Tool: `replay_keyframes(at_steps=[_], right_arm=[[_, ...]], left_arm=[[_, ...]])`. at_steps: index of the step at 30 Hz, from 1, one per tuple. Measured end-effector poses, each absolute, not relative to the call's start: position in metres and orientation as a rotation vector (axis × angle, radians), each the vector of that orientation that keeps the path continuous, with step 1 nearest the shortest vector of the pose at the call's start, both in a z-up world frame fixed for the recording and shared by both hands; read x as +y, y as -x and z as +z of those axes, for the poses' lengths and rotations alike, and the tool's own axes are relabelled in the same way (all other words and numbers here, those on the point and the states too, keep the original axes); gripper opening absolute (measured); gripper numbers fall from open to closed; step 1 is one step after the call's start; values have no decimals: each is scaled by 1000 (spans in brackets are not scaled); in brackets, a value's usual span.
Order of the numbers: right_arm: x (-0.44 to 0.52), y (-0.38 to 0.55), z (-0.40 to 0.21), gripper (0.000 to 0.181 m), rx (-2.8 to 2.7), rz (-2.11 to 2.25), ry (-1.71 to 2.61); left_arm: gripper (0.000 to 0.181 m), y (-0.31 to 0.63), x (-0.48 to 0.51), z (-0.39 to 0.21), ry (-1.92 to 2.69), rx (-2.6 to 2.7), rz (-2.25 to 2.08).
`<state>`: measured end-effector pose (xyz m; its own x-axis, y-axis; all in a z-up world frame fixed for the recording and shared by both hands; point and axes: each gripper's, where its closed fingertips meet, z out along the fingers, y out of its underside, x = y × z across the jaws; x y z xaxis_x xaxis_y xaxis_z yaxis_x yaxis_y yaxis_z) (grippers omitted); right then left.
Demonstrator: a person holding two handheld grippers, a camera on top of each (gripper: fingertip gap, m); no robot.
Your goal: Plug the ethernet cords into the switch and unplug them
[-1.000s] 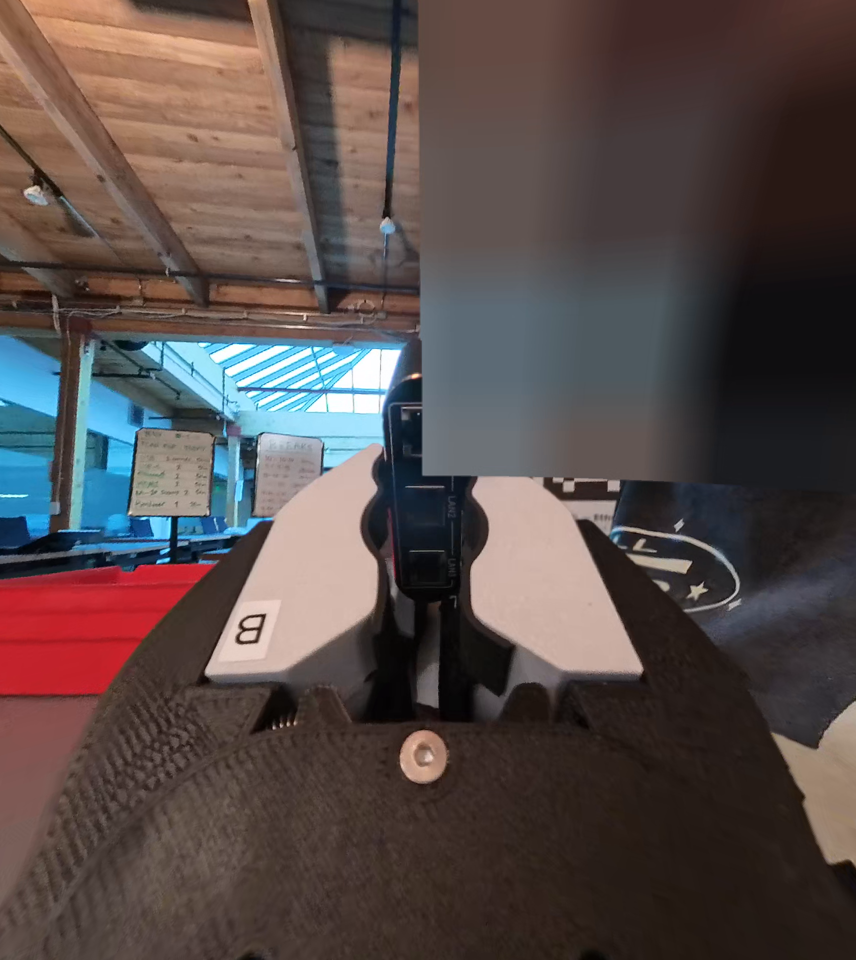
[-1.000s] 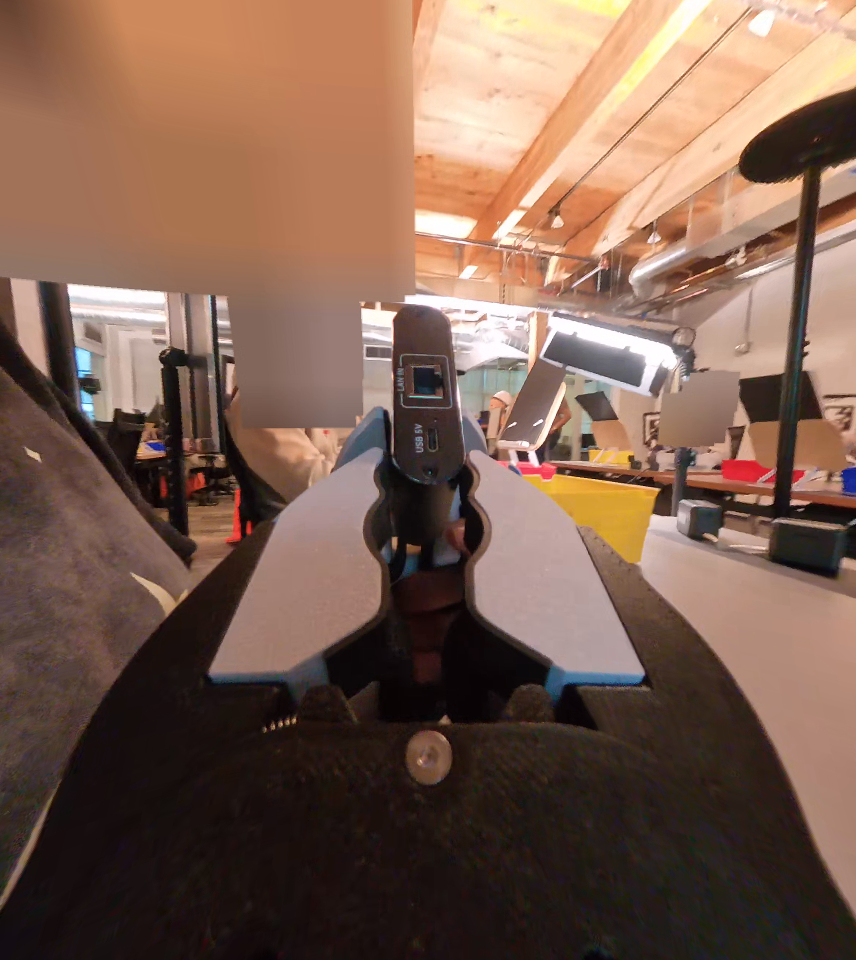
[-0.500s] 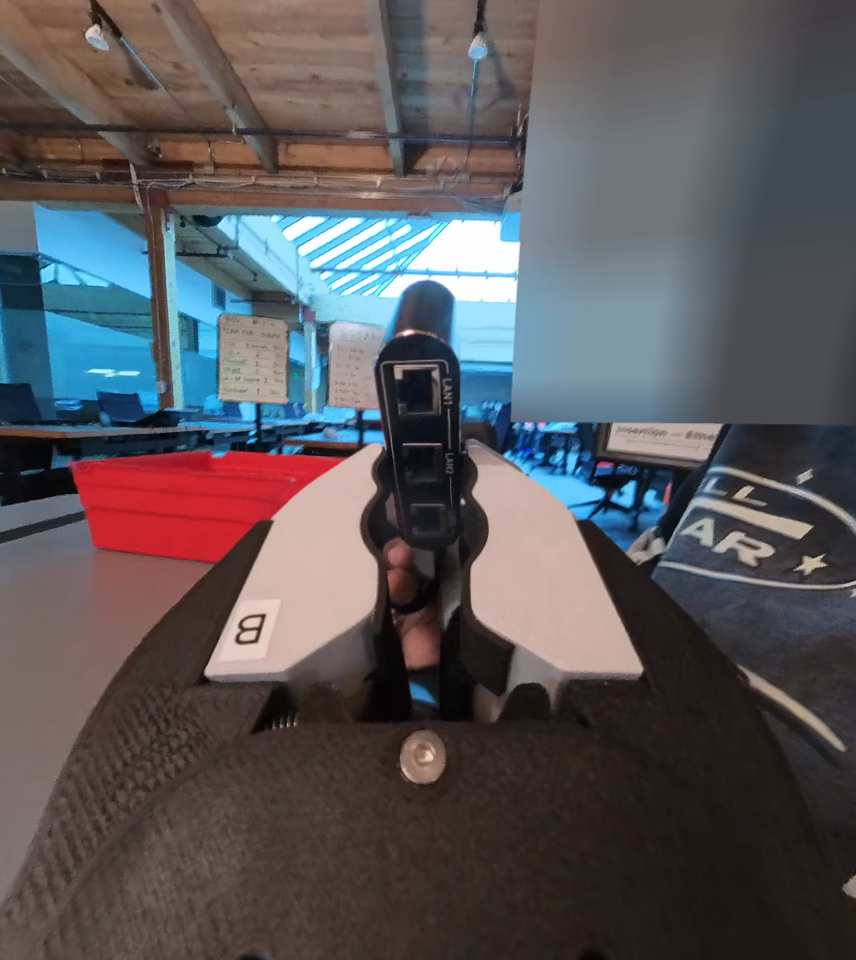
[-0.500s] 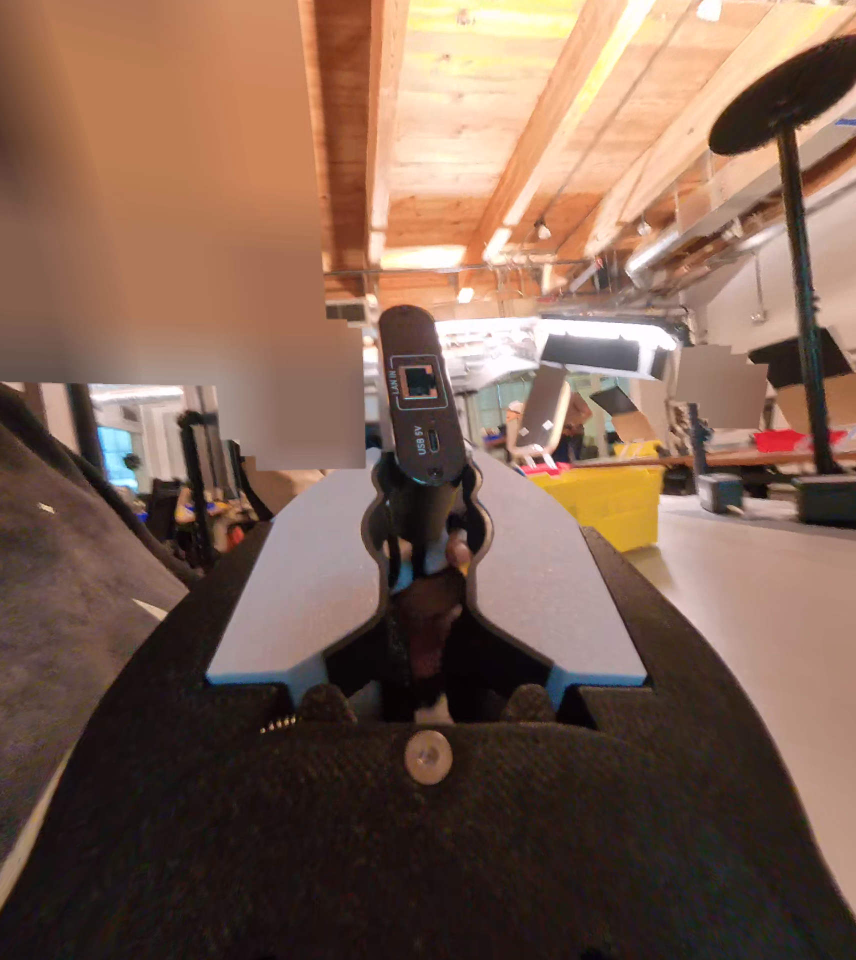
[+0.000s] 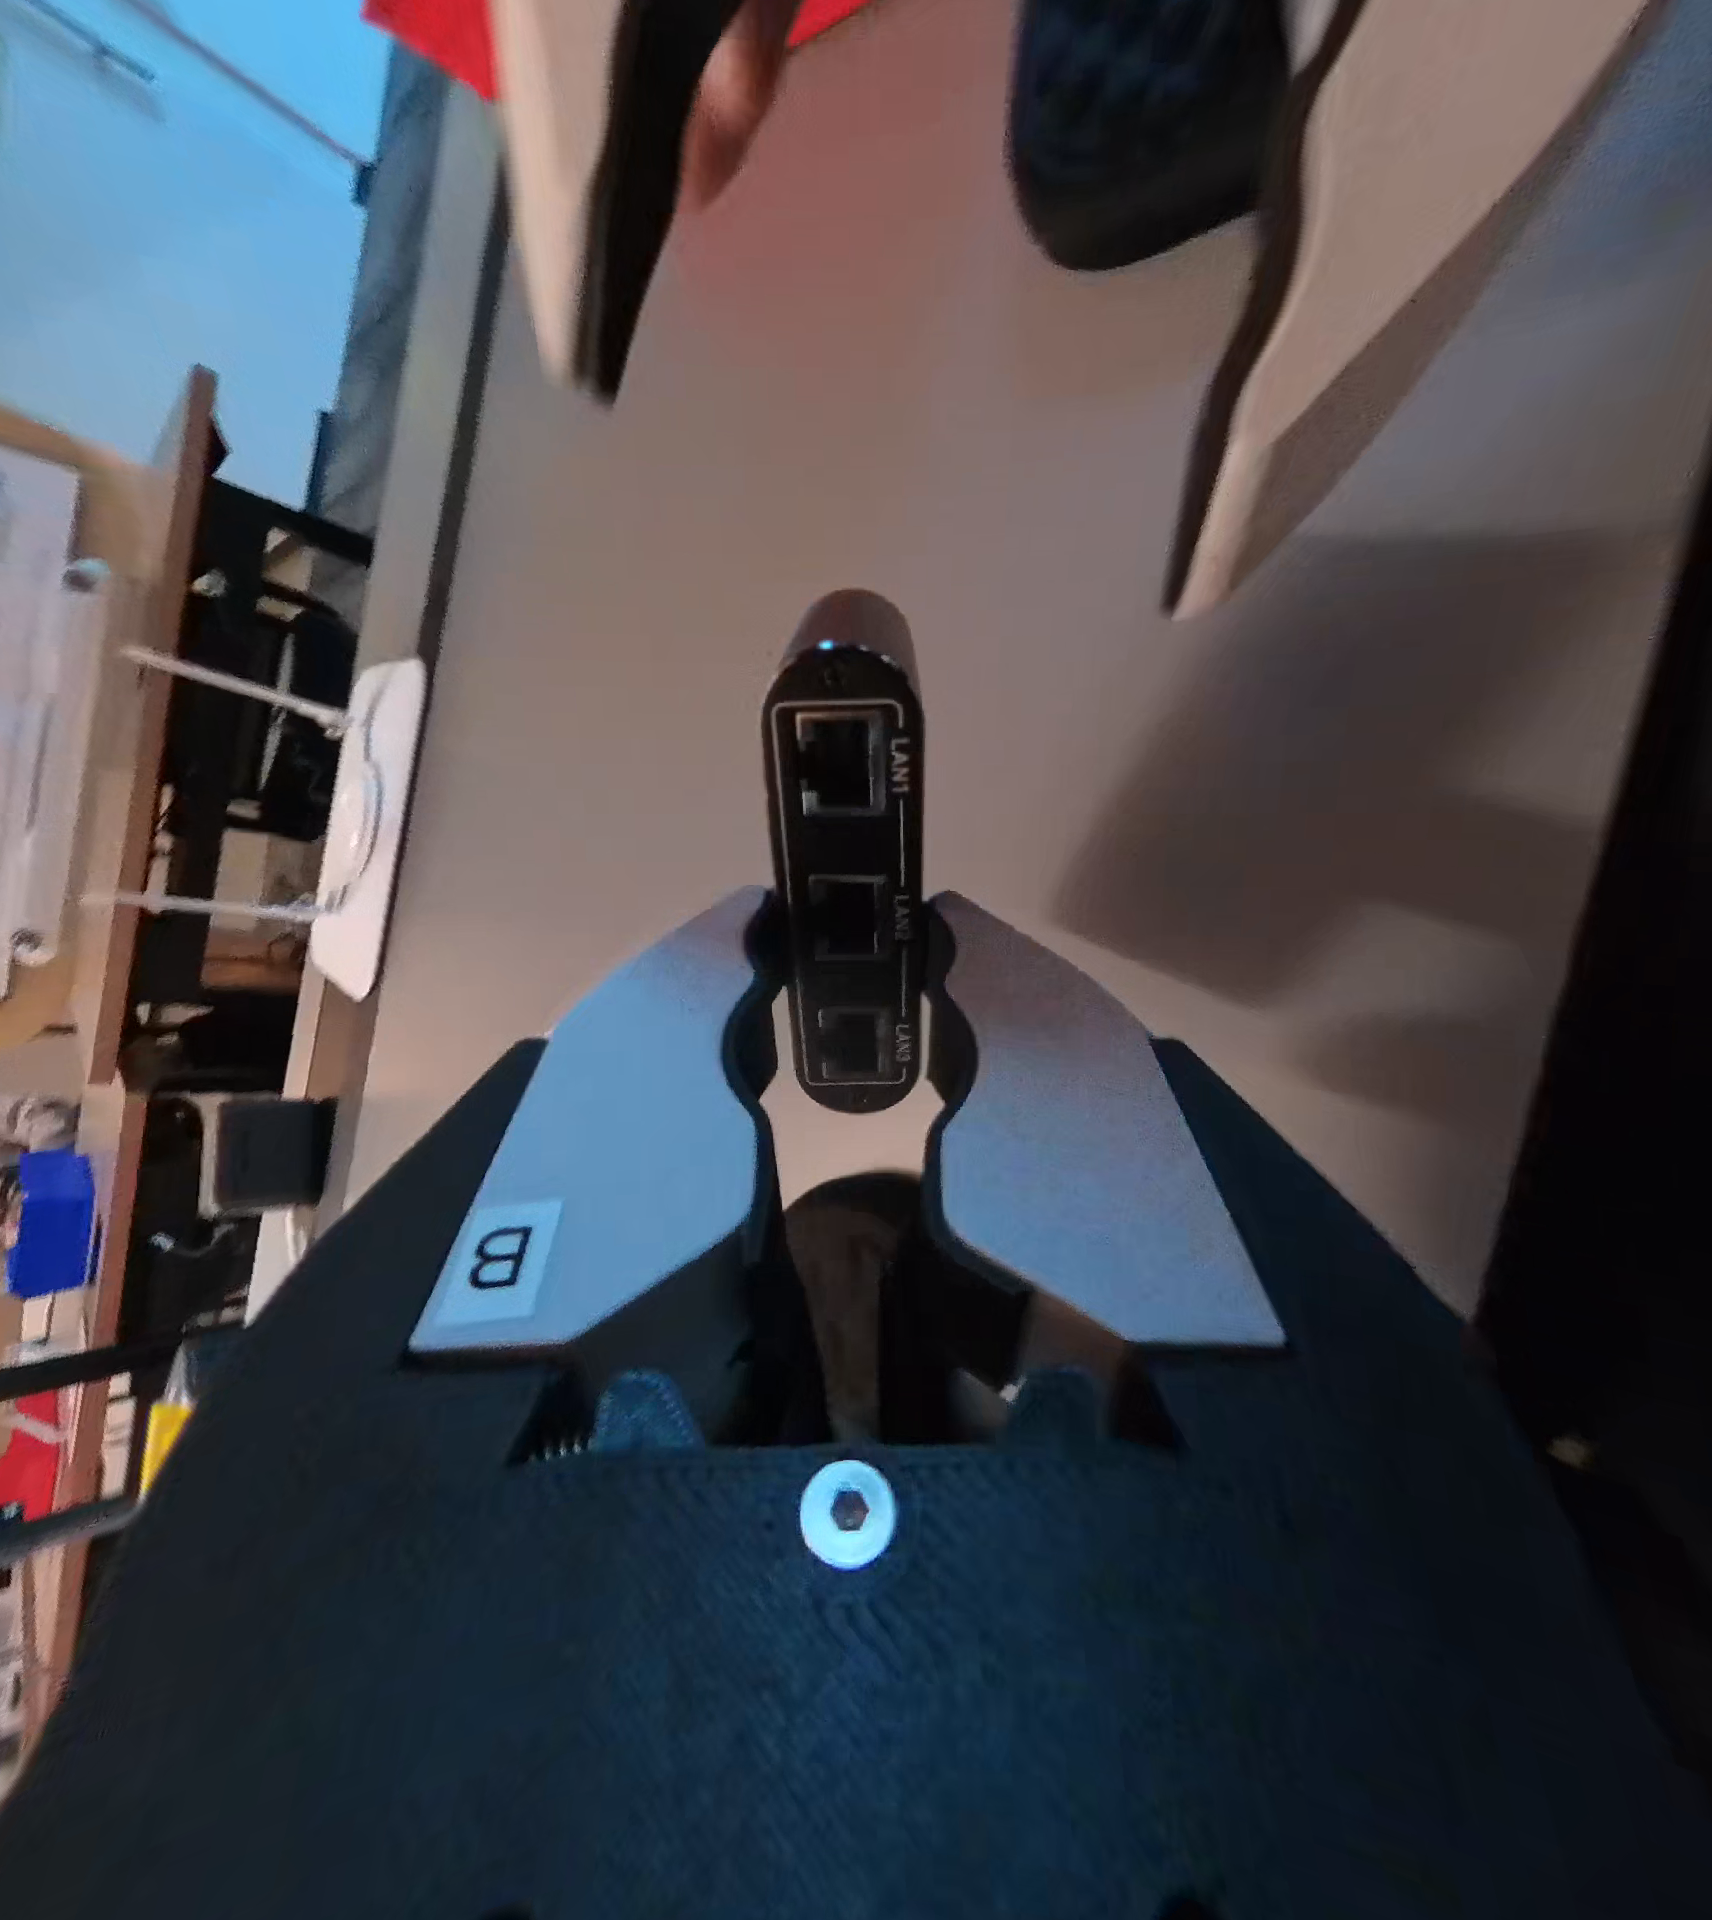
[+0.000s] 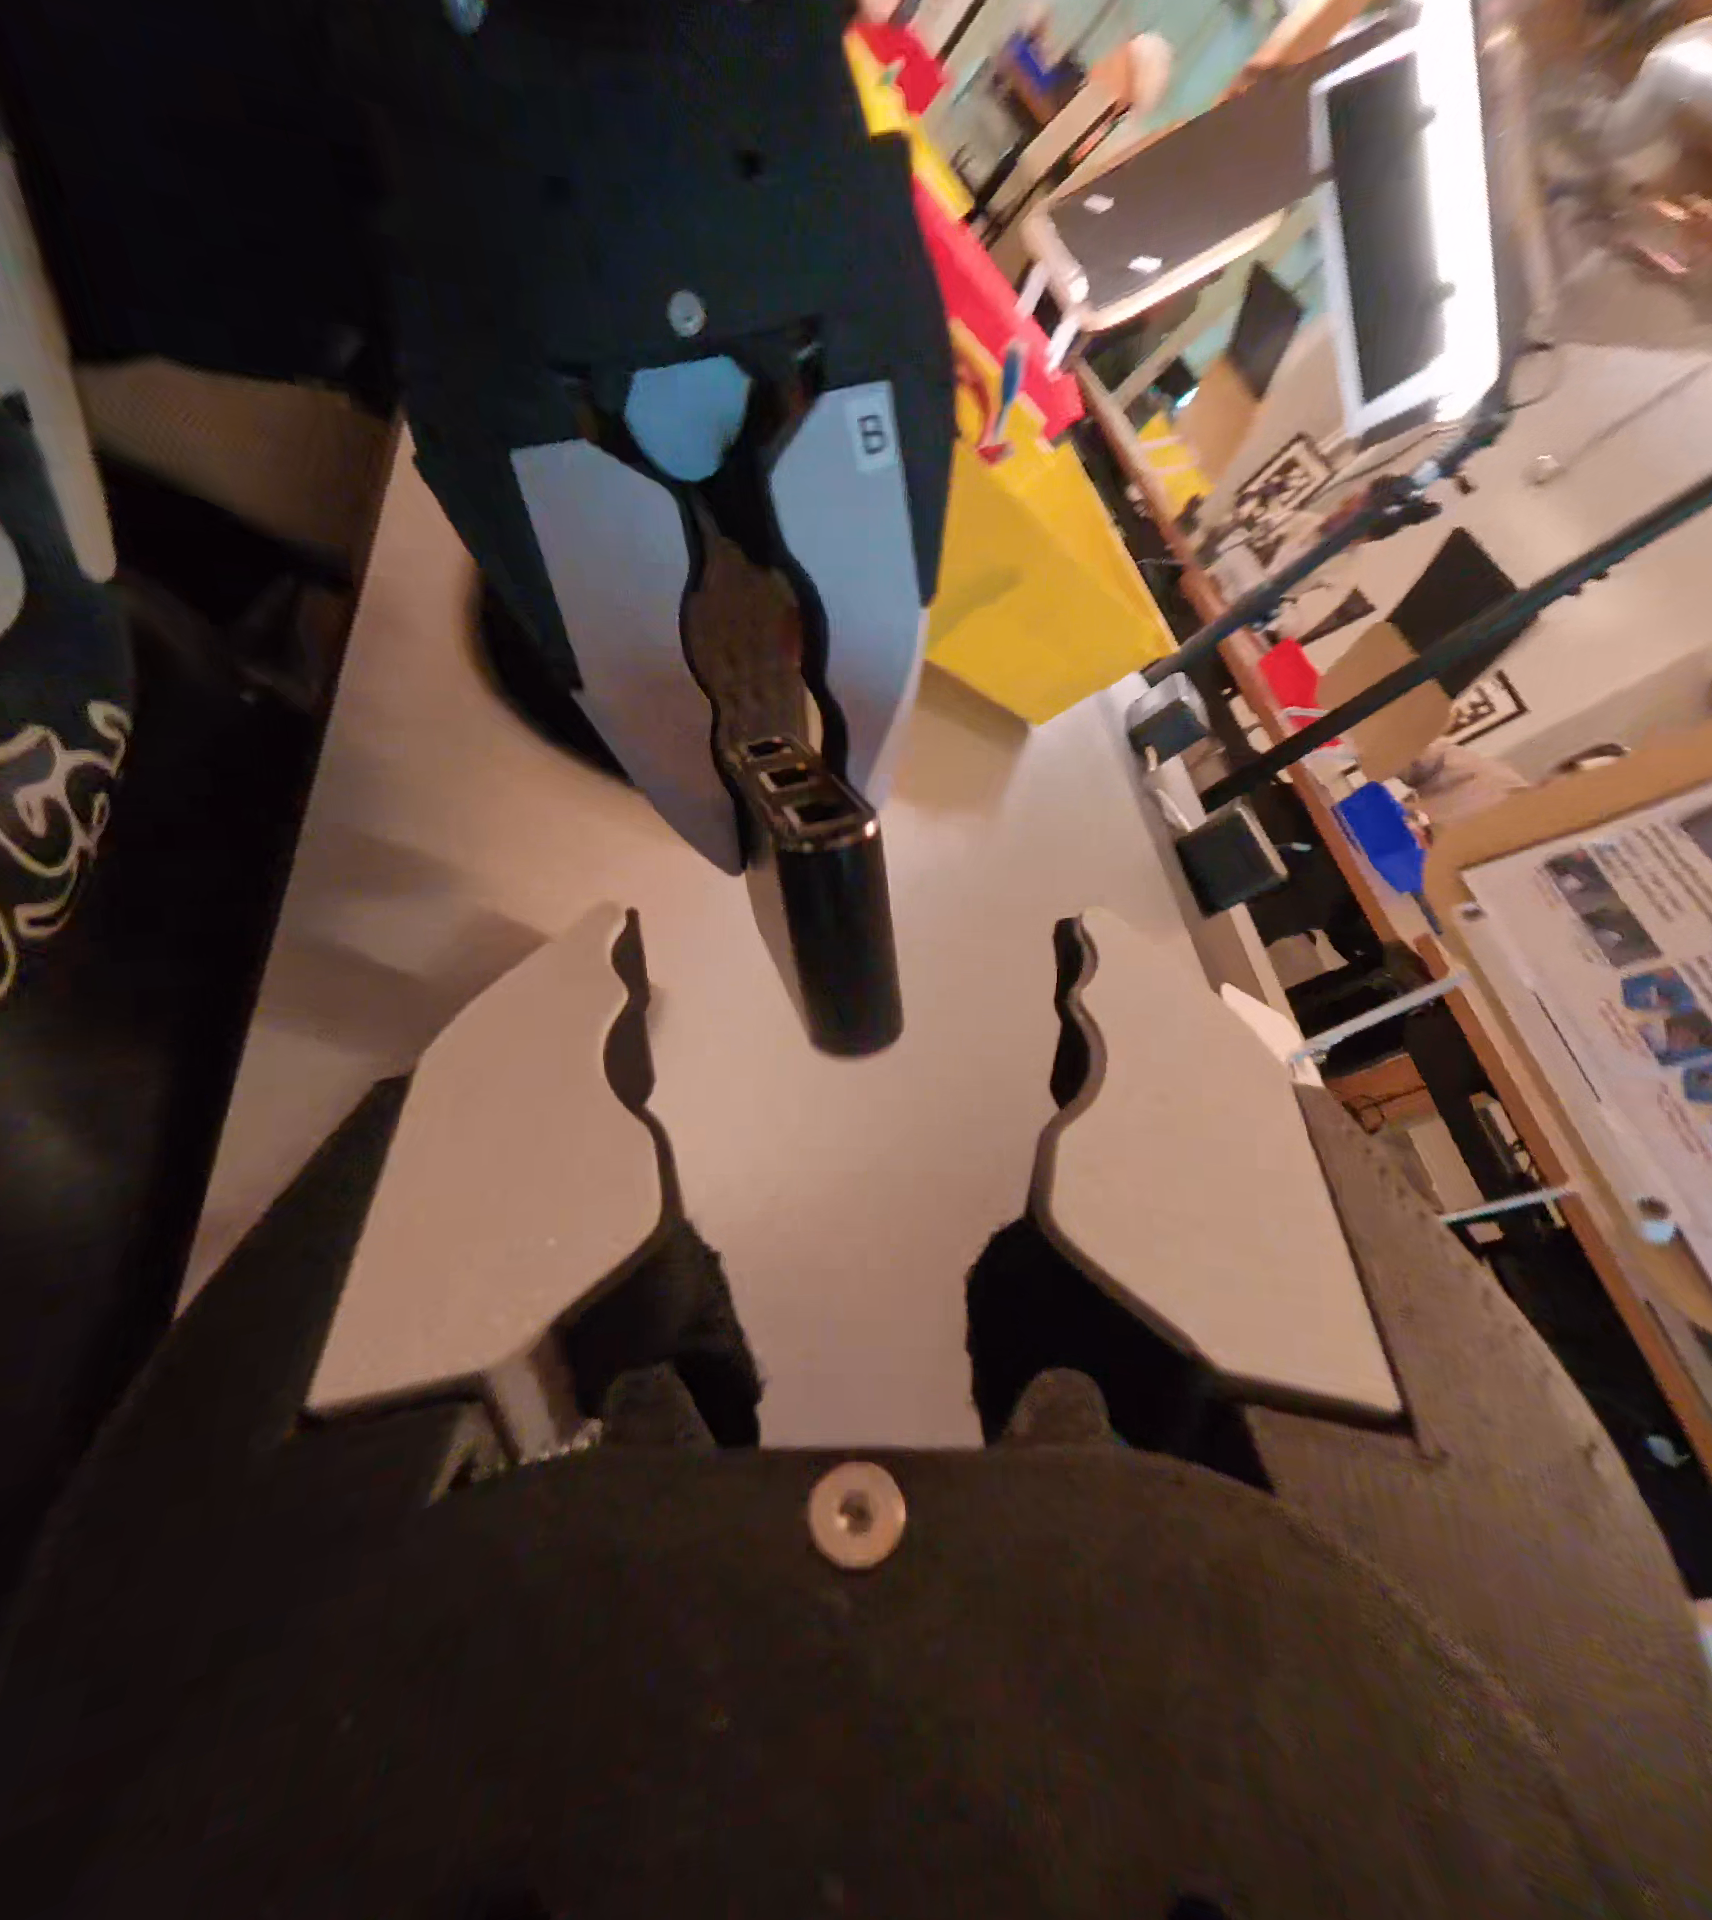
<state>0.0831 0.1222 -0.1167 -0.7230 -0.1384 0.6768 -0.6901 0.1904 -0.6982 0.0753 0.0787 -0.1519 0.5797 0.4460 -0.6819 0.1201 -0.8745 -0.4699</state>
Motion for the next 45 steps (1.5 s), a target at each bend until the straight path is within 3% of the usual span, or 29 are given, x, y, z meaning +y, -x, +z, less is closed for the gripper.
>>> replay_keyframes(at_steps=[2,3,4,5,10,17,21,23,33,37,38,43,45], right_arm=[[116,-88,-129,67,-2052,1448,-861],[115,-88,-136,55,-2081,1391,-890],[114,-86,-142,28,-2093,1337,-901],[113,-83,-145,25,-2091,1309,-896],[117,-90,-140,24,-2118,1504,-884],[119,-99,-102,24,-2056,2197,-670],[118,-99,-96,24,-2061,2375,-578],[118,-101,-101,23,-2090,2353,-613],[126,-70,-120,23,-2183,1848,-663],[123,-79,-150,40,-2283,1524,-882],[120,-80,-154,32,-2263,1486,-919],[117,-91,-143,23,-2176,1673,-977],[123,-93,-126,23,-2122,1876,-957]], left_arm=[[24,-79,90,-154,2449,-398,1177],[24,-80,95,-155,2446,-377,1160],[24,-82,99,-155,2442,-355,1138],[24,-84,102,-155,2432,-337,1117],[24,-91,110,-148,2315,-270,1018],[40,-99,130,-83,1546,-265,683],[42,-92,129,-92,1516,-302,635],[27,-94,130,-91,1490,-289,638],[23,-77,121,-123,1815,-236,998],[23,-81,130,-133,1857,-198,941],[23,-85,133,-134,1865,-179,905],[26,-92,131,-128,1831,-152,864],[41,-93,126,-118,1731,-194,801]])
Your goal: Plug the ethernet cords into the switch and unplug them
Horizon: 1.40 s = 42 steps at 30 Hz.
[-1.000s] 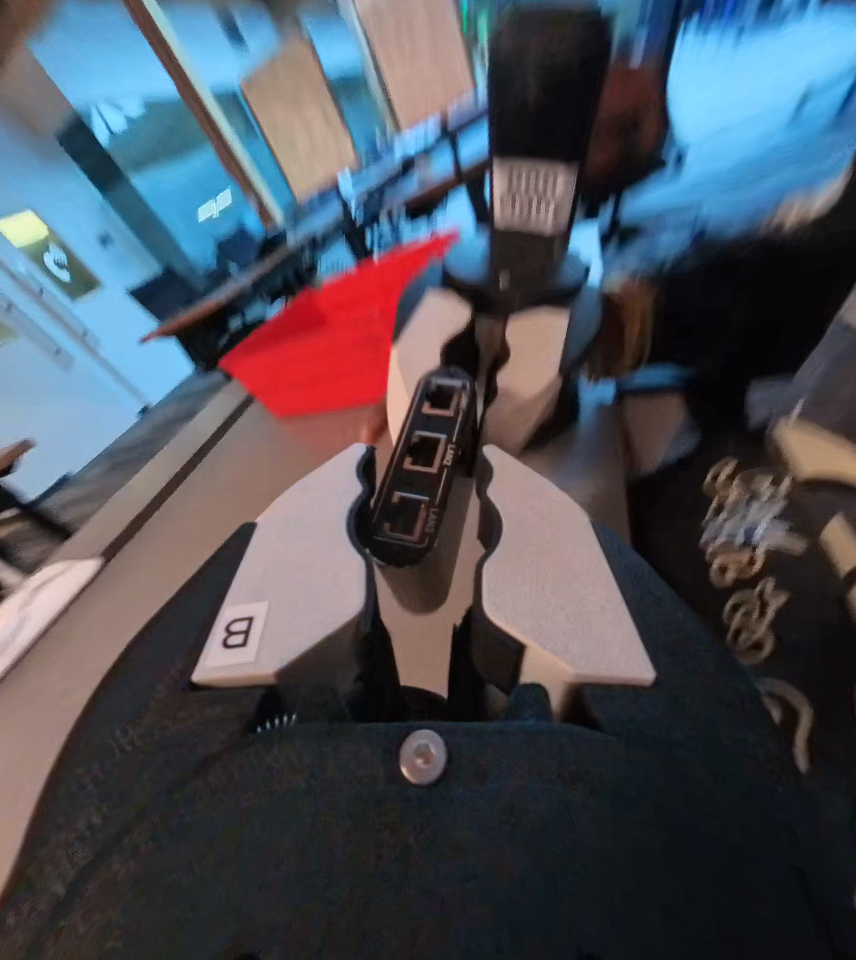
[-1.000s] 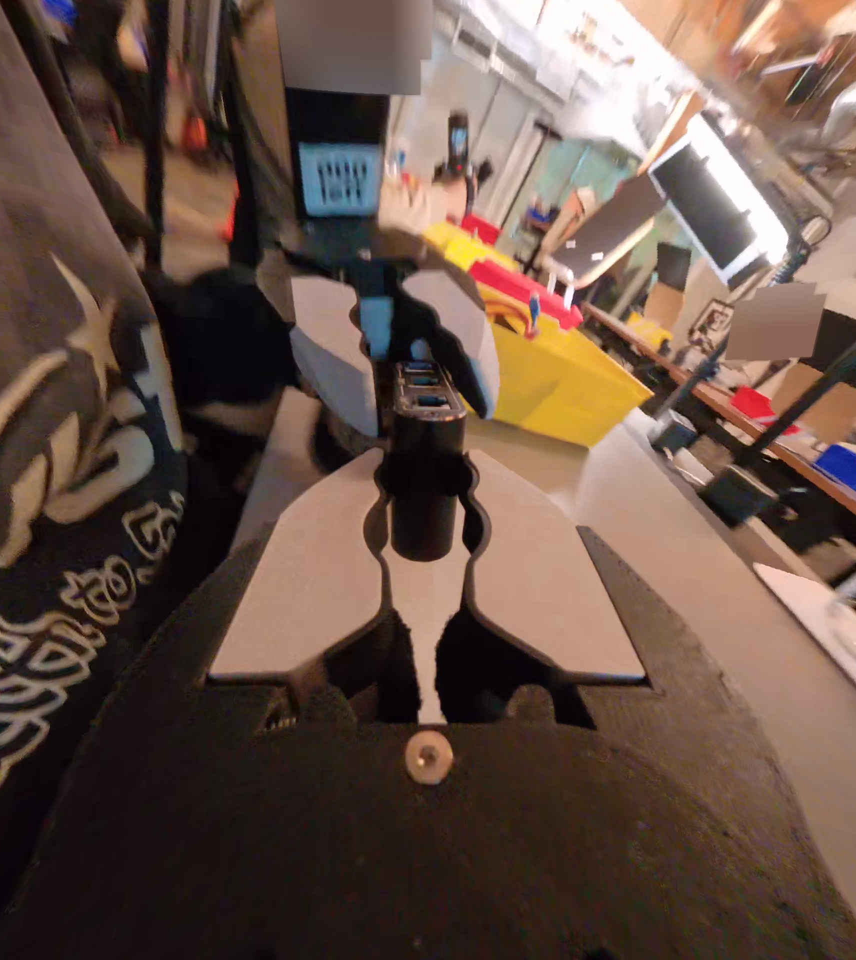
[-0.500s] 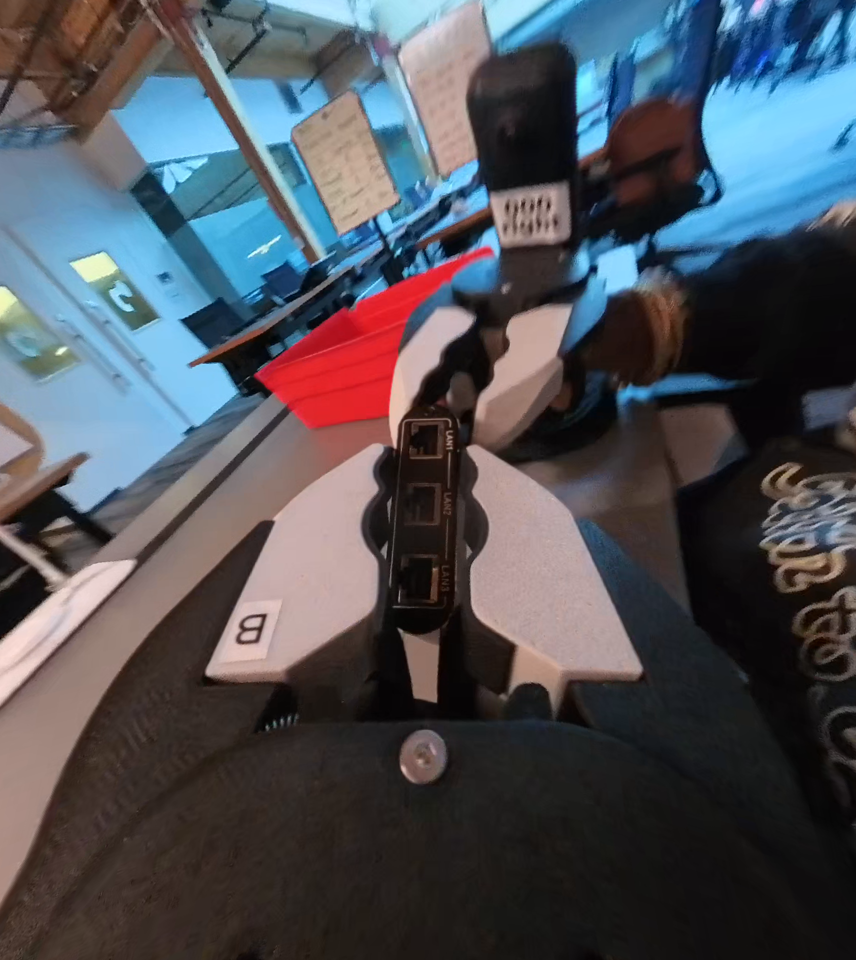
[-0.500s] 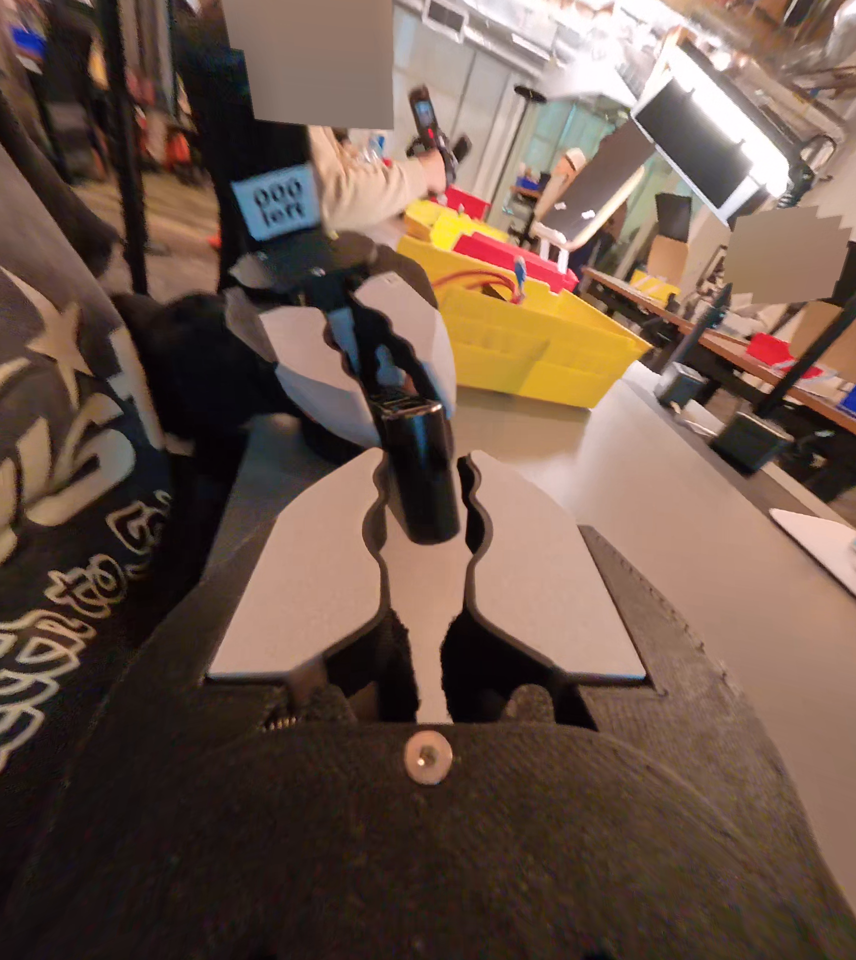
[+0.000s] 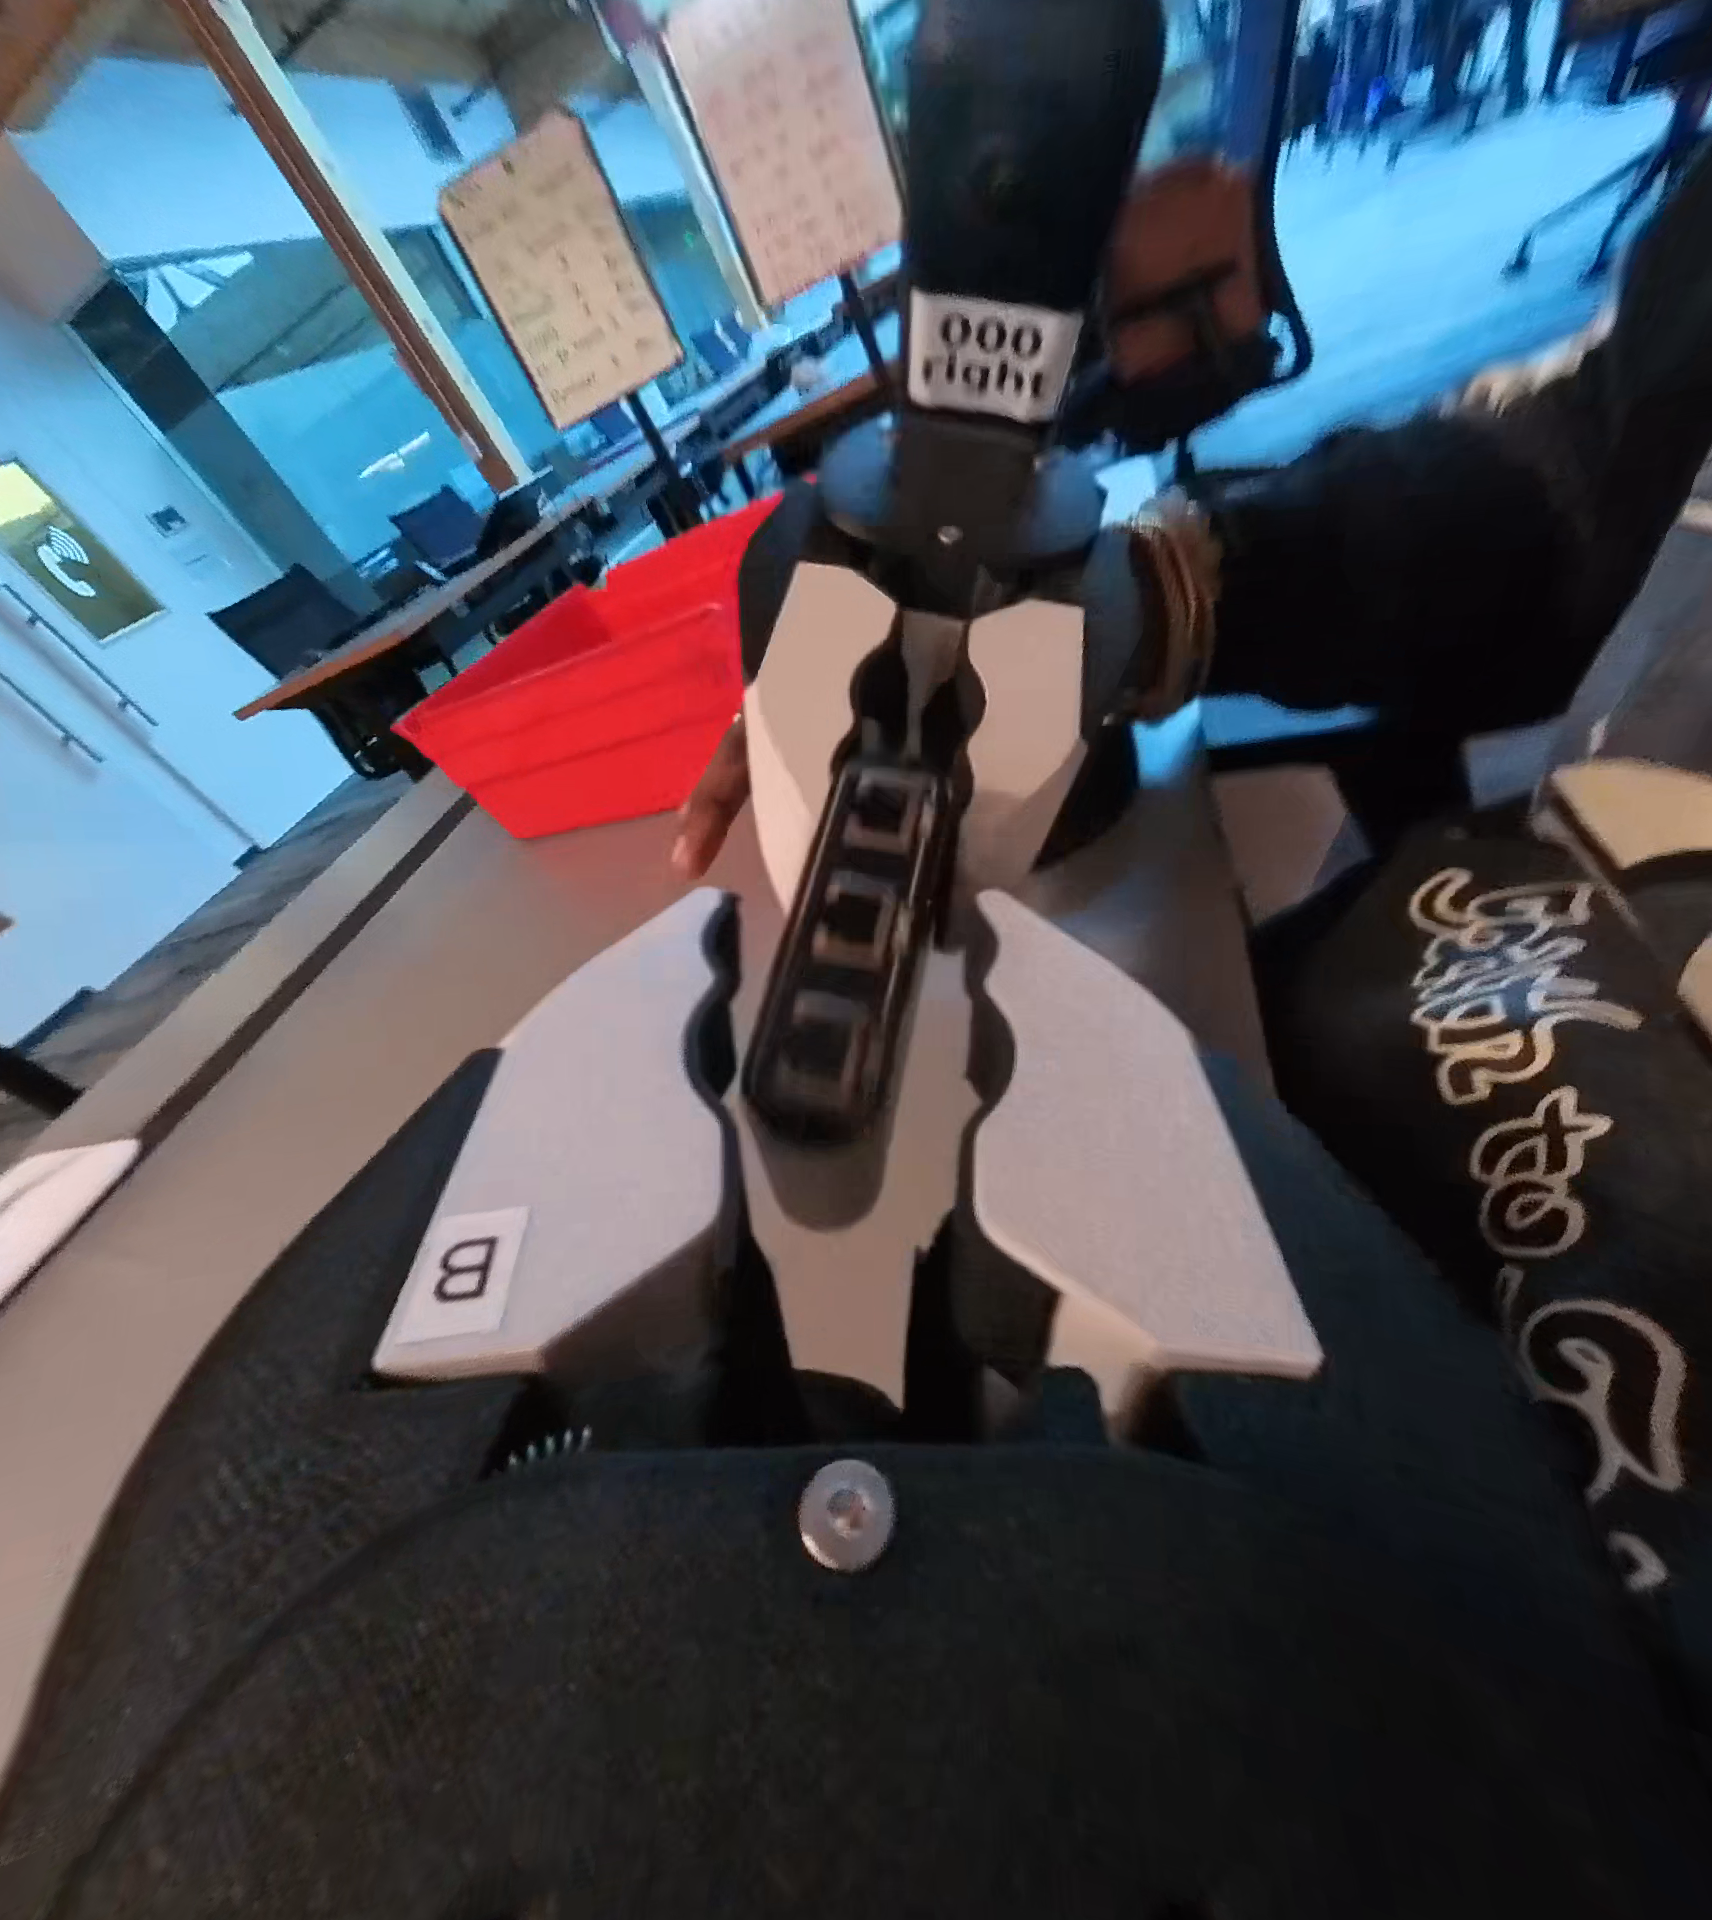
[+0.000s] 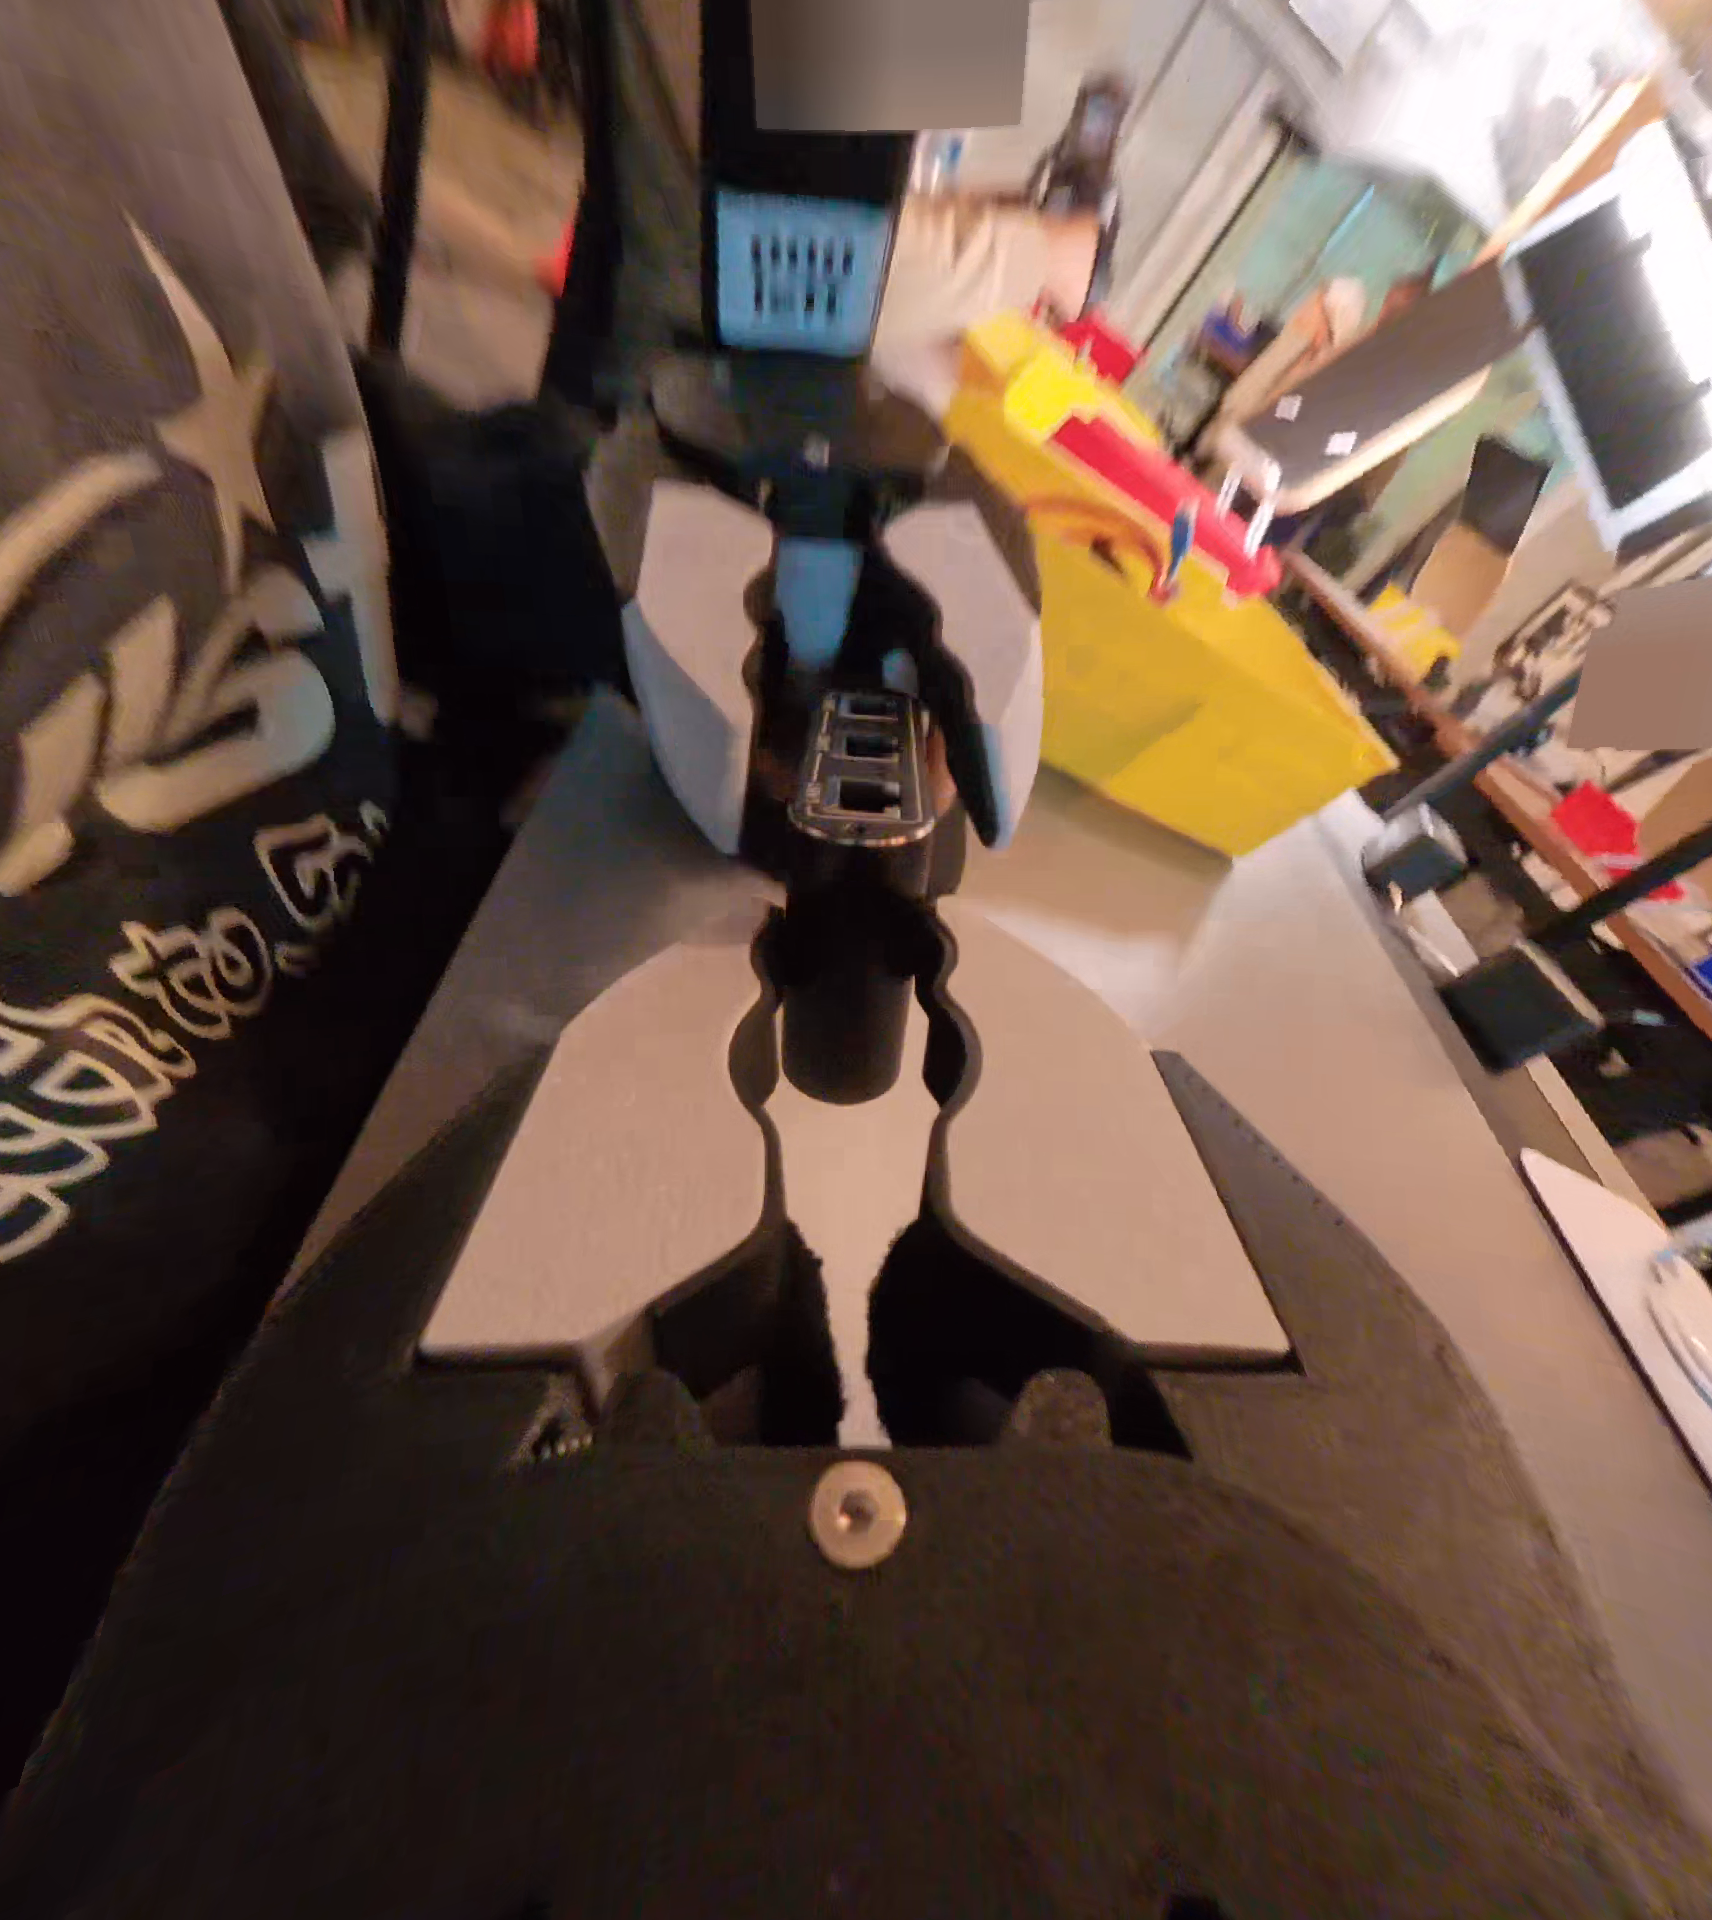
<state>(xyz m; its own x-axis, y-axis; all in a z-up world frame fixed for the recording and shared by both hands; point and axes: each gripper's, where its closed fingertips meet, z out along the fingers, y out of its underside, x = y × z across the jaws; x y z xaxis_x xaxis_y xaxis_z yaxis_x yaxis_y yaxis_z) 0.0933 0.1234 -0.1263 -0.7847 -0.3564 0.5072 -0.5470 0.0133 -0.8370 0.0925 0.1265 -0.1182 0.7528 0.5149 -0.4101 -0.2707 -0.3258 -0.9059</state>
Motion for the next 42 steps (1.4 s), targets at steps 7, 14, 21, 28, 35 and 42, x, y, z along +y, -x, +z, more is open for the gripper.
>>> replay_keyframes(at_steps=[7,14,21,28,35,42], right_arm=[[135,-108,-101,23,-2013,2184,-991],[134,-91,-112,33,-2139,2051,-877],[131,-81,-139,49,-2147,1395,-1038],[129,-69,-157,26,-2104,980,-1192],[150,-56,-154,25,-2247,917,-1466],[163,-26,-184,25,-2472,775,-1609]], left_arm=[[27,-104,130,-108,1625,-167,666],[25,-91,128,-118,1738,-192,872],[25,-72,129,-144,2000,-177,1178],[25,-75,139,-147,2013,-132,1190],[50,-79,130,-124,1778,-319,868],[47,-69,65,-72,1249,-556,715]])
